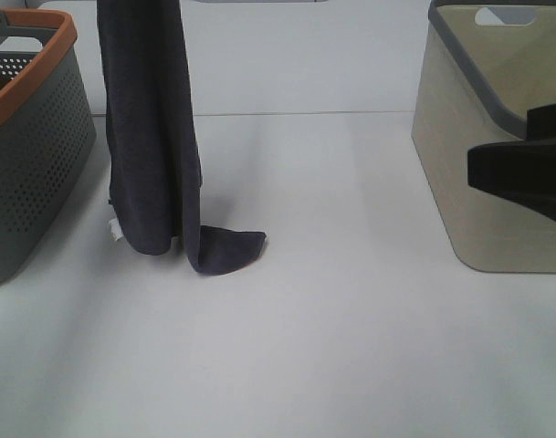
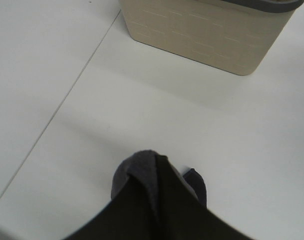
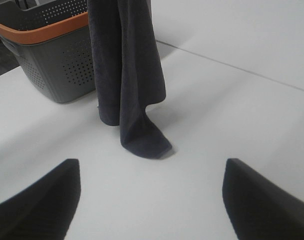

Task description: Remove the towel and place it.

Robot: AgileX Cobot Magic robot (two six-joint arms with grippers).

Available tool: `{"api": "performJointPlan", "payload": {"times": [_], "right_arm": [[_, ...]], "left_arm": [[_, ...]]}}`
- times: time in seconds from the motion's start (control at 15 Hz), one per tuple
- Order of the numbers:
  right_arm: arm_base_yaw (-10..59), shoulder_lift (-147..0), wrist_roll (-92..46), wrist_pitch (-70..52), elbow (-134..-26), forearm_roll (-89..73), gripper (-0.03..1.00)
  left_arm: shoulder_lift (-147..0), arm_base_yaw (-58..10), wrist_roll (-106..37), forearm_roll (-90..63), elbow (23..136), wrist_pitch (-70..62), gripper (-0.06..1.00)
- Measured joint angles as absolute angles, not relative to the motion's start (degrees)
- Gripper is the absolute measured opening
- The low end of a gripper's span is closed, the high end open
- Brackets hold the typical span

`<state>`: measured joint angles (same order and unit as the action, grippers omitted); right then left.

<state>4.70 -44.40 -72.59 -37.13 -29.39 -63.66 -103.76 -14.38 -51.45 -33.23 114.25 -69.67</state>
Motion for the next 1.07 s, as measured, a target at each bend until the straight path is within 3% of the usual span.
{"api": "performJointPlan", "payload": {"times": [0.33,0.53,0.67,0.73,0.87,1.07], "right_arm": [[7.3,-55.8,-86.3,-32.9,-31.9,-74.3,0.77],[18.7,-62.1,-87.9,-22.4,-33.7,-75.1,0.77],[29.7,-68.2,-88.0,-5.8,-34.8,-77.8,0.77],[39.3,-74.5,-87.7,6.0,-37.5,-79.7,0.77],[45.6,-81.6,-81.8,15.1,-41.9,-82.0,0.77],[49.1,-89.5,-69.7,19.8,-47.5,-81.7,0.76]], "left_arm": [[-103.8,-21.8,-37.9,-20.1,114.2,-58.4,0.00],[-103.8,-27.0,-24.1,-8.1,114.2,-54.8,0.00],[-103.8,-29.6,-11.7,-1.7,114.2,-51.7,0.00],[-103.9,-32.0,-0.3,5.1,114.2,-46.2,0.00],[-103.9,-33.7,7.4,11.5,114.2,-44.4,0.00],[-104.0,-33.9,20.2,17.6,114.2,-42.7,0.00]]}}
